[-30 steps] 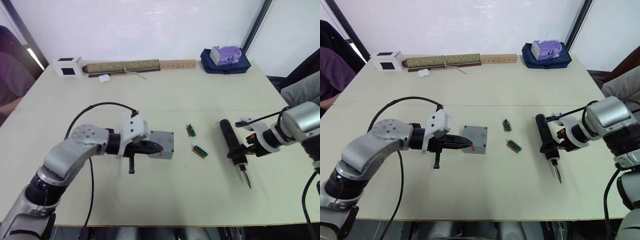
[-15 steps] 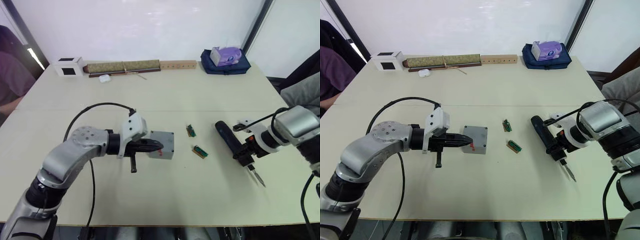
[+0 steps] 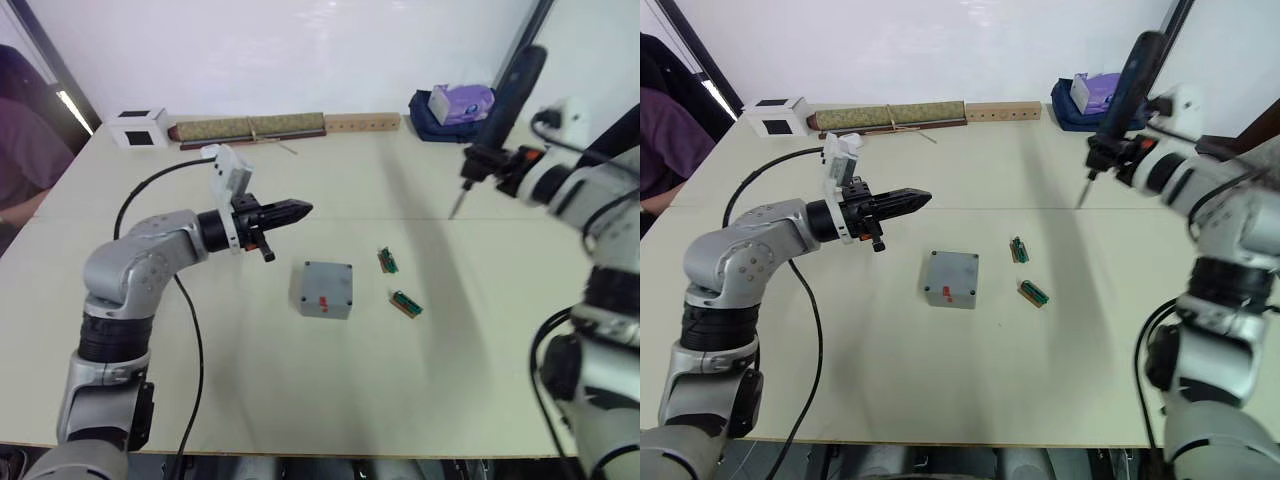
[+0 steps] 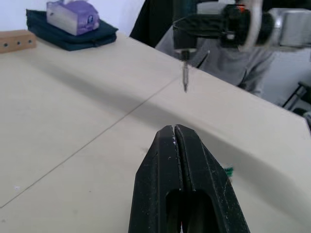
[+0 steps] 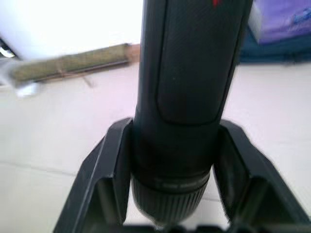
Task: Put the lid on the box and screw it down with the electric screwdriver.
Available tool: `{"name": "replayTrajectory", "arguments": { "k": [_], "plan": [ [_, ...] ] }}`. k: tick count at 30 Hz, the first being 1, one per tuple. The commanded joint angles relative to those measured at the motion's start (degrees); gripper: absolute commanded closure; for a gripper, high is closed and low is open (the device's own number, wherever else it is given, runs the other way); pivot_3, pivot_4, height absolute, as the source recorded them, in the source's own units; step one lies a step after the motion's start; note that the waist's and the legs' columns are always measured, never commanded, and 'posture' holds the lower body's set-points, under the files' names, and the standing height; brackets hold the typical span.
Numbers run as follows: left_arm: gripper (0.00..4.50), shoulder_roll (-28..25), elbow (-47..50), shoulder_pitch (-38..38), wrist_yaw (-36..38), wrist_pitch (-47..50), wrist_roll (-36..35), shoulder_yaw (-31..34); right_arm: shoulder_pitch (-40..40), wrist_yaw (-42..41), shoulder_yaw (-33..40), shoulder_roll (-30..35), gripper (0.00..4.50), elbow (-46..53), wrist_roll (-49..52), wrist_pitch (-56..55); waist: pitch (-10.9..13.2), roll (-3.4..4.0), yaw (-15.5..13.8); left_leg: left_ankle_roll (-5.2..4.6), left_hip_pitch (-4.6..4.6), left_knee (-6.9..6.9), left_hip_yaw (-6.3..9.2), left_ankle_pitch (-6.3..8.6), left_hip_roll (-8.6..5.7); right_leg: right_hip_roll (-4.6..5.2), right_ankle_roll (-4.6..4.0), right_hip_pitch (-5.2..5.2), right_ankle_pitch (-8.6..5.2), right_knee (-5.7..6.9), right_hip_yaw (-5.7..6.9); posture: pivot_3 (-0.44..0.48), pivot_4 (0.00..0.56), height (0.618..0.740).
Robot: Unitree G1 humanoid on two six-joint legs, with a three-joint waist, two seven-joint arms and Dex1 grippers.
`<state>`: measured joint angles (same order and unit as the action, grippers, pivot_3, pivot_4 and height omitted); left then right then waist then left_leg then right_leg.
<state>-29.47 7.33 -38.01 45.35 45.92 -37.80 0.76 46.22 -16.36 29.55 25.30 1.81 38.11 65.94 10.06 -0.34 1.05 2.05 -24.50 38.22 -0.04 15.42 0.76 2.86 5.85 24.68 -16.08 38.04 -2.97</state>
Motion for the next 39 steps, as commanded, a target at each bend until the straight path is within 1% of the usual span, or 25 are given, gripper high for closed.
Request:
{"name": "replayTrajectory", "arguments": {
  "k": [1, 3, 5, 9, 16, 19, 20, 23, 27, 35, 39],
  "plan": [
    [4.50, -2.6, -0.7, 0.1, 8.0, -5.8, 4.5, -5.8, -0.9, 2.6, 5.8, -8.8, 2.75, 19.6, 14.0, -6.3, 0.0, 0.05, -0.1, 0.03, 0.02, -0.02, 0.01, -0.02, -0.01, -0.02, 0.00, 0.01, 0.00, 0.03, 0.00, 0.000, 0.150, 0.740],
    [4.50, -3.5, -1.5, 0.6, 11.2, -7.9, 6.1, -8.2, -4.1, 4.6, 3.7, -12.4, 2.75, 24.5, 14.8, -7.9, 0.0, 0.07, -0.1, 0.02, 0.06, -0.06, 0.04, -0.01, -0.02, -0.20, -0.01, 0.02, -0.01, 0.04, 0.01, 0.000, 0.150, 0.740],
    [4.50, -3.7, -1.8, 1.2, 13.5, -10.8, 7.5, -9.5, -7.5, 5.8, 0.1, -14.6, 2.75, 28.6, 14.2, -10.1, 0.0, 0.06, -0.1, -0.15, 0.08, -0.09, 0.13, 0.08, 0.00, -0.23, -0.03, -0.03, -0.01, 0.03, 0.08, 0.000, 0.150, 0.740],
    [4.50, -4.3, -1.9, 1.5, 16.7, -13.4, 10.7, -13.1, -14.7, 4.9, -10.1, -15.6, 2.75, 33.8, 9.7, -14.7, 0.0, 0.05, 0.0, -0.17, 0.13, 0.00, 0.09, 0.09, -0.05, -0.16, -0.03, -0.10, -0.01, -0.04, 0.07, 0.000, 0.150, 0.740],
    [4.50, -5.6, -3.5, 3.2, 19.6, -19.3, 17.4, -16.9, -21.2, 2.6, -19.4, -13.8, 2.75, 35.4, 4.4, -21.2, 0.0, 0.05, 0.2, -0.18, 0.17, 0.00, 0.13, 0.08, -0.04, -0.25, -0.03, -0.08, -0.02, 0.00, 0.07, 0.000, 0.150, 0.740],
    [4.50, -6.3, -7.1, 4.1, 17.6, -25.6, 25.4, -20.6, -24.8, -1.6, -25.5, -9.9, 2.75, 34.3, -1.6, -25.3, 0.0, 0.03, 0.0, -0.18, 0.19, 0.00, 0.13, 0.08, -0.05, -0.24, -0.03, -0.11, -0.02, -0.01, 0.07, 0.000, 0.150, 0.740],
    [4.50, -5.7, -7.5, 4.2, 17.1, -25.3, 25.5, -20.3, -25.3, -2.1, -26.7, -9.5, 2.75, 33.4, -2.9, -26.7, -0.1, -0.04, -0.1, -0.18, 0.22, 0.01, 0.13, 0.09, -0.06, -0.23, -0.03, -0.15, -0.02, -0.04, 0.07, 0.000, 0.150, 0.740],
    [4.50, -4.6, -7.8, 4.6, 16.7, -24.9, 24.9, -19.2, -26.0, -3.0, -28.7, -9.1, 2.75, 31.4, -6.1, -30.2, -0.1, -0.04, 0.0, -0.18, 0.35, 0.01, 0.11, 0.09, -0.06, -0.22, -0.03, -0.27, -0.02, -0.02, 0.07, 0.000, 0.150, 0.740],
    [4.50, -4.2, -7.6, 5.1, 16.7, -24.6, 25.1, -18.7, -26.9, -3.3, -29.2, -9.3, 2.75, 29.0, -9.2, -34.0, -0.1, -0.04, 0.0, -0.19, 0.44, 0.03, 0.13, 0.09, -0.06, -0.24, -0.03, -0.34, -0.02, 0.02, 0.08, 0.000, 0.150, 0.740],
    [4.50, -4.5, -6.6, 6.3, 16.7, -24.0, 25.3, -18.7, -27.6, -3.6, -29.8, -9.9, 2.75, 26.9, -11.6, -37.4, -0.1, -0.04, 0.0, -0.19, 0.49, 0.02, 0.14, 0.09, -0.05, -0.24, -0.03, -0.37, -0.02, 0.04, 0.07, 0.000, 0.150, 0.740],
    [4.50, -4.7, -5.8, 6.7, 16.7, -23.5, 25.4, -18.9, -27.1, -3.6, -29.7, -10.7, 2.75, 26.7, -11.1, -37.3, -0.1, -0.04, 0.0, -0.19, 0.50, 0.02, 0.13, 0.09, -0.04, -0.24, -0.03, -0.37, -0.02, 0.04, 0.07, 0.000, 0.150, 0.740]
  ]
}}
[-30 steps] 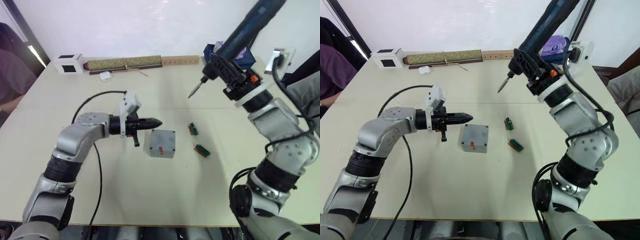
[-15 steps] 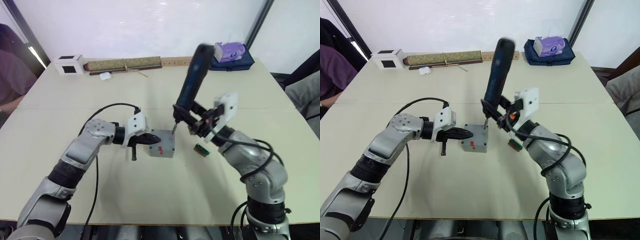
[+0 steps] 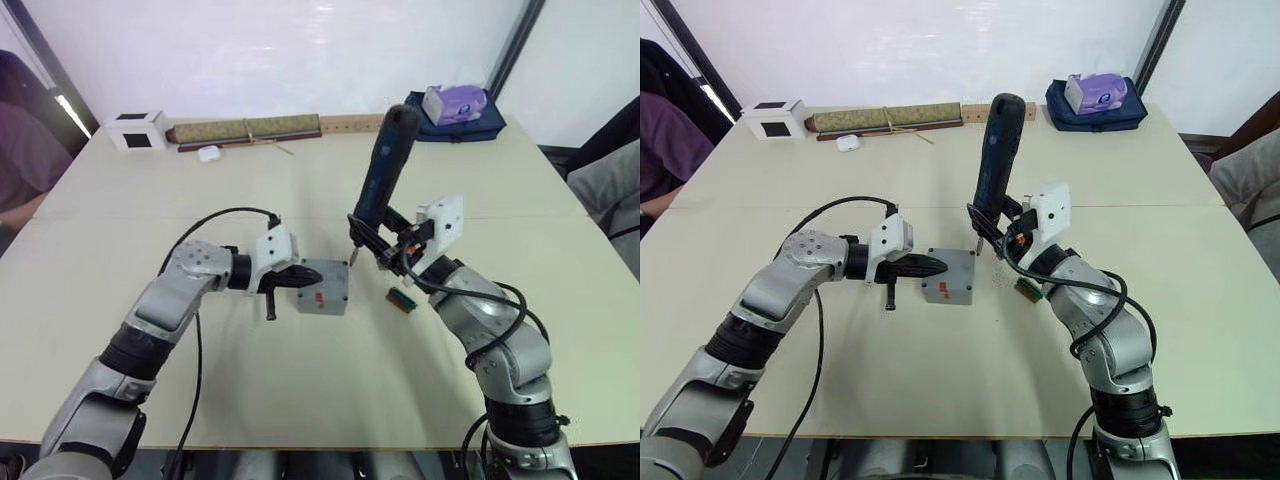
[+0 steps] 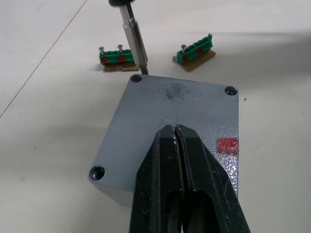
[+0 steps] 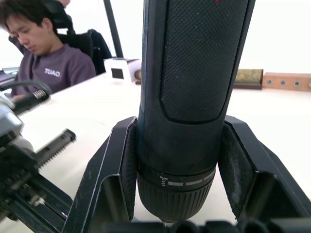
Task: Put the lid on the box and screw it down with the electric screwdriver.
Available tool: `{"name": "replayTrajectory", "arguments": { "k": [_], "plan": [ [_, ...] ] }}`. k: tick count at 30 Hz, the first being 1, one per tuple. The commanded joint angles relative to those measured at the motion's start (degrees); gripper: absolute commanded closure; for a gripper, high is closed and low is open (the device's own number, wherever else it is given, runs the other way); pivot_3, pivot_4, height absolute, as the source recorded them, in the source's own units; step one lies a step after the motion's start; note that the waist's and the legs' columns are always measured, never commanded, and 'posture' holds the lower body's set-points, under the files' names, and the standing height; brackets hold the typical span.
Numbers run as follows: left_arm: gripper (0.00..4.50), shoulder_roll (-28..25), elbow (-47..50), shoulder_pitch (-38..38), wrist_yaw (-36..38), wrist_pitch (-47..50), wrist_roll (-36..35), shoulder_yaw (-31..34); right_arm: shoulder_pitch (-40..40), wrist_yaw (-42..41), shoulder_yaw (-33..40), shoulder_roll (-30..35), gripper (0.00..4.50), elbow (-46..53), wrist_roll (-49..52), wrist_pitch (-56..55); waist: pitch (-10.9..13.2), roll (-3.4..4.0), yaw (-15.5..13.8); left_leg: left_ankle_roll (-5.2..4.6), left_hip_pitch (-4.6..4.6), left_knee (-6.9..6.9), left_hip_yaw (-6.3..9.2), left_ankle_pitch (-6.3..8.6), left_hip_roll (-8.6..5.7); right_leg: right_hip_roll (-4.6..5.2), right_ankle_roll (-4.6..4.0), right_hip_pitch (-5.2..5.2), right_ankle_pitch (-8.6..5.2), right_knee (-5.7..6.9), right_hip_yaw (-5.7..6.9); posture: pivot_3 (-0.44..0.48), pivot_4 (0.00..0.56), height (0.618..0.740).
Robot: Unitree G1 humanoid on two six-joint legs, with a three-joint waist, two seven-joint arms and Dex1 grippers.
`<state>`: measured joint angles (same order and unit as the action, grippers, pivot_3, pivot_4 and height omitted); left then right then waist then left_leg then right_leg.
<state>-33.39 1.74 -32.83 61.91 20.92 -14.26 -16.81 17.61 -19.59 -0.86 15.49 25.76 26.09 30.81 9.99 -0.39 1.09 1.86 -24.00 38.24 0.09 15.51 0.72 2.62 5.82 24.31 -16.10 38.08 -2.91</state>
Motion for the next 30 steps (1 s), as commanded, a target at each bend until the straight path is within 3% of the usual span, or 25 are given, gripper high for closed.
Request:
{"name": "replayTrajectory", "arguments": {
  "k": [1, 9, 30],
  "plan": [
    [4.50, -0.7, -0.1, 1.6, 0.2, 1.6, 1.9, -1.3, 1.8, -0.4, 0.7, -1.1, 2.75, 2.8, 1.1, -2.1, 0.0, 0.00, 0.0, 0.00, 0.00, 0.00, 0.00, 0.00, 0.00, -0.01, 0.00, 0.00, 0.00, 0.00, 0.00, 0.000, 0.150, 0.740],
    [4.50, -0.4, -0.4, 1.7, 0.2, 1.5, 2.0, -1.3, 4.3, -0.2, 1.6, -1.9, 2.75, 3.1, 2.1, -1.2, 0.0, 0.00, 0.0, 0.00, 0.01, 0.00, 0.01, 0.00, 0.01, -0.02, 0.00, 0.00, 0.00, 0.00, 0.00, 0.000, 0.150, 0.740],
    [4.50, -0.4, 0.7, 2.2, -0.2, 1.6, 3.1, -1.9, 0.9, -2.3, -0.6, -1.8, 2.75, -1.2, -1.4, -5.1, 0.0, 0.00, 0.0, -0.01, 0.22, -0.01, 0.00, 0.00, 0.01, -0.01, 0.00, -0.23, 0.00, -0.01, 0.00, 0.000, 0.150, 0.740]
  ]
}}
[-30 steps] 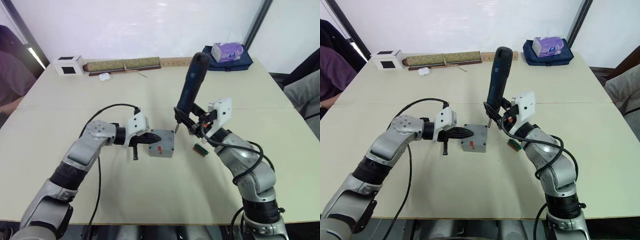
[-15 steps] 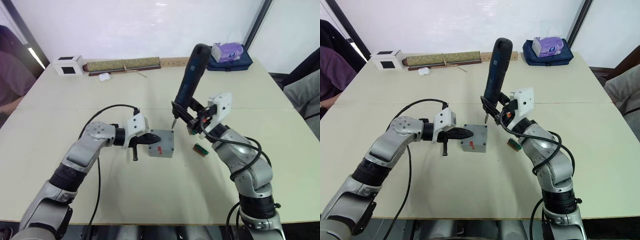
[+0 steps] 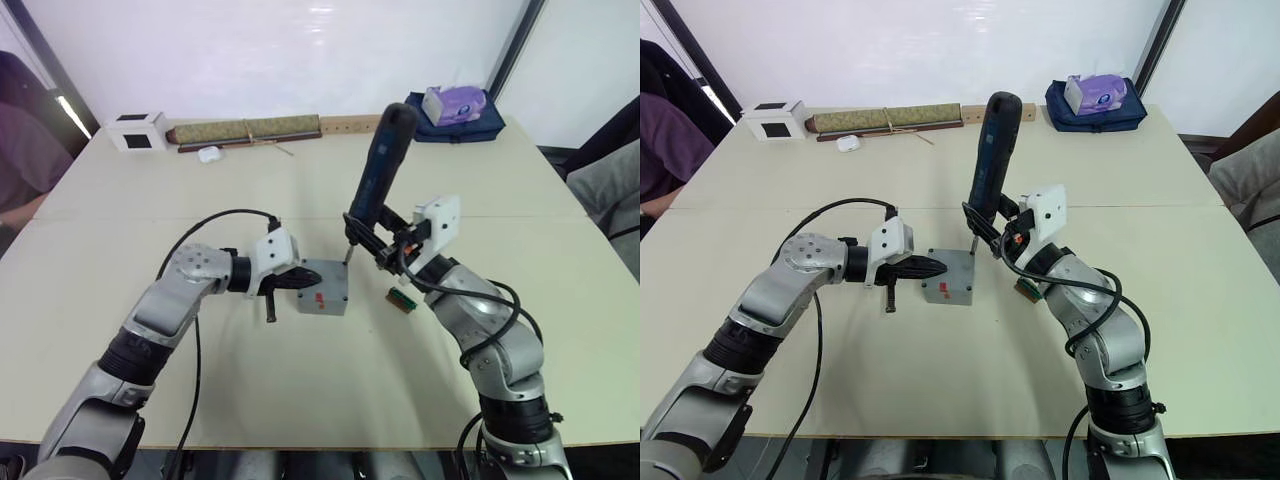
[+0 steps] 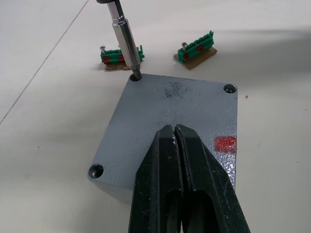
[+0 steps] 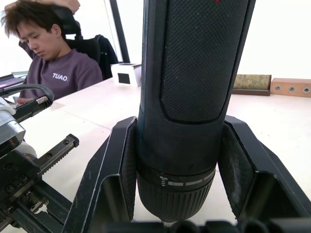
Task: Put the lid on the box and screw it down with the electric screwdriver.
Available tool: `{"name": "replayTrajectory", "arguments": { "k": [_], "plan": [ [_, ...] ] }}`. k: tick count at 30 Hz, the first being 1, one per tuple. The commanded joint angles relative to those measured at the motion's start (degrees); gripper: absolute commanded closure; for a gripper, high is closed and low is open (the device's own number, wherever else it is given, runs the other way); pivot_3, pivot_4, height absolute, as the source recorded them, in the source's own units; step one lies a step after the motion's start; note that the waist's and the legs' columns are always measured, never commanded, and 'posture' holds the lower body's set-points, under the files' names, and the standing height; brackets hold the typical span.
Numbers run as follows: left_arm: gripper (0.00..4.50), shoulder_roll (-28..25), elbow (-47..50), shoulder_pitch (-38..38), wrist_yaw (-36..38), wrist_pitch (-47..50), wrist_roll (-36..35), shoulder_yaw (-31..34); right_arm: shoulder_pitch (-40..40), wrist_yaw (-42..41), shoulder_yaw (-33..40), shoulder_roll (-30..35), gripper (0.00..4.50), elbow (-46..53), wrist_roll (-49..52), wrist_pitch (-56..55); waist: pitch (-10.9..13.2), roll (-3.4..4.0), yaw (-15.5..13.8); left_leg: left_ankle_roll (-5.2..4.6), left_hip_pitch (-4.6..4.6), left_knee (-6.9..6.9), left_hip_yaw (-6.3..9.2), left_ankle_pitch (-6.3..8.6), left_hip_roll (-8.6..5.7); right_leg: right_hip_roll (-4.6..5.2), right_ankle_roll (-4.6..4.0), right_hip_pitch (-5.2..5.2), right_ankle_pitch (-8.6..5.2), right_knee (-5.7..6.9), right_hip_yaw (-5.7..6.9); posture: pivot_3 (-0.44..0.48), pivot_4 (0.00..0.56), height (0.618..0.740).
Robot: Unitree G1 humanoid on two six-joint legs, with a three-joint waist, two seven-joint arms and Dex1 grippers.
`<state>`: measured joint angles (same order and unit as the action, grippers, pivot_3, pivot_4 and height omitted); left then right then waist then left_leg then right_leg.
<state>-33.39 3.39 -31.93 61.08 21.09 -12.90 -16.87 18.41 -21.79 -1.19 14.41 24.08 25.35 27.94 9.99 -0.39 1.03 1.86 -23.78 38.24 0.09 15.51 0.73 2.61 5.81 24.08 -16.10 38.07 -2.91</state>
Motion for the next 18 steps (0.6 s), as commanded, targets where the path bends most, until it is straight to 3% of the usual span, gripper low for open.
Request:
{"name": "replayTrajectory", "arguments": {
  "k": [1, 11, 18],
  "plan": [
    [4.50, -0.4, -1.1, 1.3, 0.6, 1.4, 1.8, -1.8, 0.2, -0.1, -0.7, -1.0, 2.75, 0.3, -1.1, -2.6, 0.0, 0.00, 0.0, 0.00, 0.07, 0.00, 0.00, 0.00, 0.00, 0.00, 0.00, -0.06, 0.00, 0.00, 0.00, 0.000, 0.150, 0.740],
    [4.50, -0.2, -1.4, 1.3, 0.8, 1.4, 1.9, -1.7, 0.3, -0.6, -2.6, -1.8, 2.75, -2.7, -4.9, -6.2, 0.0, 0.00, 0.1, -0.07, 0.50, -0.05, 0.02, 0.04, 0.01, -0.02, -0.05, -0.53, -0.03, -0.10, 0.00, 0.000, 0.150, 0.740],
    [4.50, -0.2, -0.6, 2.0, 0.7, 2.2, 1.8, -2.0, -3.4, -2.7, -7.1, 1.5, 2.75, -4.7, -7.8, -1.5, -0.4, -0.14, 0.1, -0.11, 0.61, -0.06, 0.04, 0.07, 0.01, -0.02, -0.07, -0.66, -0.05, -0.13, 0.02, 0.000, 0.150, 0.740]
  ]
}}
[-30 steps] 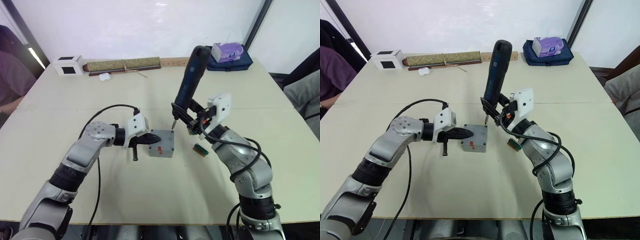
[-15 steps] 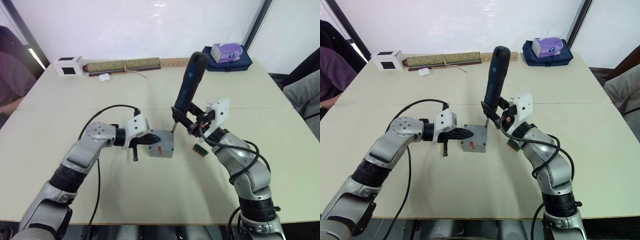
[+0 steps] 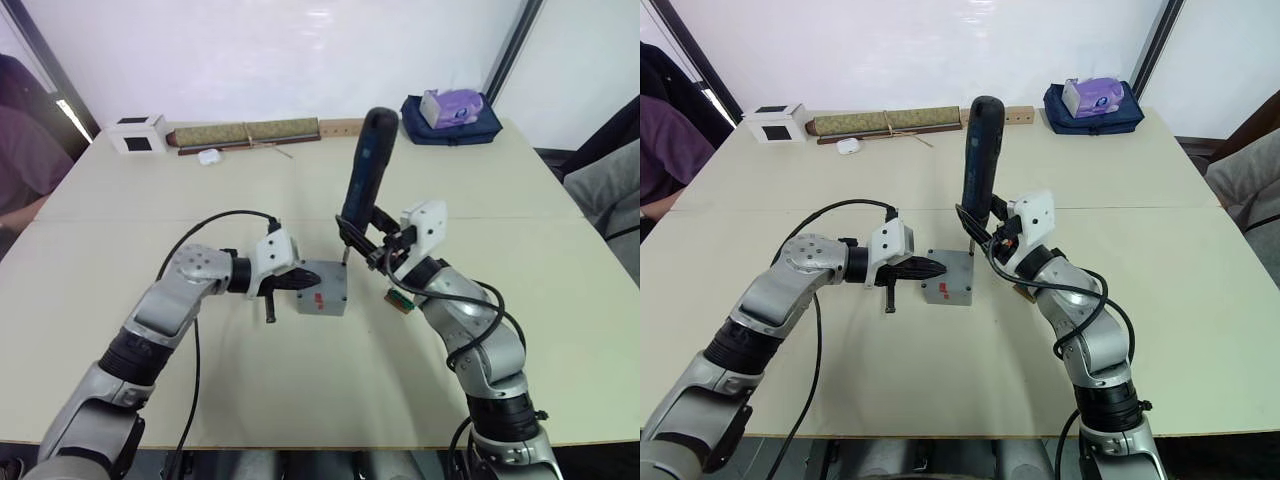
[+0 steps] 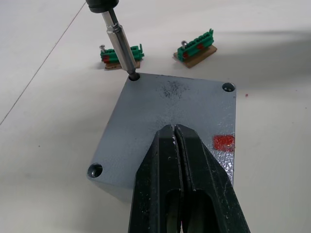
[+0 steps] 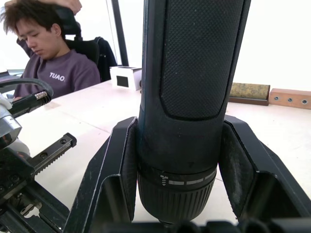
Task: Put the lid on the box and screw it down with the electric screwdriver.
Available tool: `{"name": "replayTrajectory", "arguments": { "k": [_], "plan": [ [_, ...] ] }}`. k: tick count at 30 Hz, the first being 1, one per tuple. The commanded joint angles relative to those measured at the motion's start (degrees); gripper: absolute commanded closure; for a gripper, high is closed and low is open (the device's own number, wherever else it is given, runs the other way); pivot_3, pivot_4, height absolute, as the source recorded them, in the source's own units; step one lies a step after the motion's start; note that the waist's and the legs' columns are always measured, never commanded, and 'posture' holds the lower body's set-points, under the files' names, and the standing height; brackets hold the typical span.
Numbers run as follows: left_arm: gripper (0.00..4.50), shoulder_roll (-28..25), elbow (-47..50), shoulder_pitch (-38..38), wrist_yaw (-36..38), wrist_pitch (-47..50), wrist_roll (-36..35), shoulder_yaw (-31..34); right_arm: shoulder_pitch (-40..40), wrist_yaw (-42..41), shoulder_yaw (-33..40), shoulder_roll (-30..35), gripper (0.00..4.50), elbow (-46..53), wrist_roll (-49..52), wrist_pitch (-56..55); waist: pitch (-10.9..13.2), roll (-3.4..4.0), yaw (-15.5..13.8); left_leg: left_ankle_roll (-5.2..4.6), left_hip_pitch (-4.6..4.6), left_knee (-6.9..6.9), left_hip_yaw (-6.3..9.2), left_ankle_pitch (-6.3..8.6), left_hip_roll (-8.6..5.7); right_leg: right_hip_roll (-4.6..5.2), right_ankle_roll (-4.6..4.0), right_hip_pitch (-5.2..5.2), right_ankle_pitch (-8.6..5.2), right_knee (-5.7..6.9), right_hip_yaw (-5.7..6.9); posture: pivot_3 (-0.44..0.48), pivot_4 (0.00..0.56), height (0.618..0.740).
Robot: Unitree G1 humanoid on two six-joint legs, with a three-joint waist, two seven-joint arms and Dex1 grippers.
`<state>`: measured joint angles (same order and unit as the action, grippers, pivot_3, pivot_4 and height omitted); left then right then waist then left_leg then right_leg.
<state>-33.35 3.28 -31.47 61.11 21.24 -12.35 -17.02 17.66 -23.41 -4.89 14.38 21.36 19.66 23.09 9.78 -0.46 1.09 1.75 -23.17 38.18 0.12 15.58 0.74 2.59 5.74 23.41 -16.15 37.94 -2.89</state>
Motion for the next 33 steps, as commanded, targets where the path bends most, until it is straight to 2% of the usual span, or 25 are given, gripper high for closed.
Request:
{"name": "replayTrajectory", "arguments": {
  "k": [1, 6, 33],
  "plan": [
    [4.50, -0.1, -0.6, 1.7, 0.6, 1.9, 1.3, -2.0, -2.7, -0.3, -3.8, 1.5, 2.75, -2.5, -2.4, 4.8, -0.4, -0.17, 0.0, -0.05, 0.09, -0.02, 0.00, 0.03, 0.00, 0.00, -0.03, -0.08, -0.02, -0.02, 0.00, 0.000, 0.150, 0.740],
    [4.50, 0.1, -1.1, 2.4, 0.6, 1.8, 1.8, -1.9, -1.3, 0.6, -3.5, 0.7, 2.75, -4.4, -3.2, 4.9, -0.8, -0.35, 0.1, -0.41, 1.15, -0.20, -0.02, 0.26, 0.08, -0.04, -0.15, -1.15, -0.23, -0.22, 0.02, 0.000, 0.150, 0.740],
    [4.50, 0.6, -0.6, 3.6, 0.4, 2.0, 1.9, -2.1, -3.9, 0.1, -4.6, 0.1, 2.75, -6.2, -4.9, 3.9, -1.8, -0.60, 0.0, -0.45, 1.20, -0.37, 0.01, 0.29, 0.18, -0.04, -0.33, -1.20, -0.34, -0.40, 0.03, 0.000, 0.150, 0.740]
  ]
}}
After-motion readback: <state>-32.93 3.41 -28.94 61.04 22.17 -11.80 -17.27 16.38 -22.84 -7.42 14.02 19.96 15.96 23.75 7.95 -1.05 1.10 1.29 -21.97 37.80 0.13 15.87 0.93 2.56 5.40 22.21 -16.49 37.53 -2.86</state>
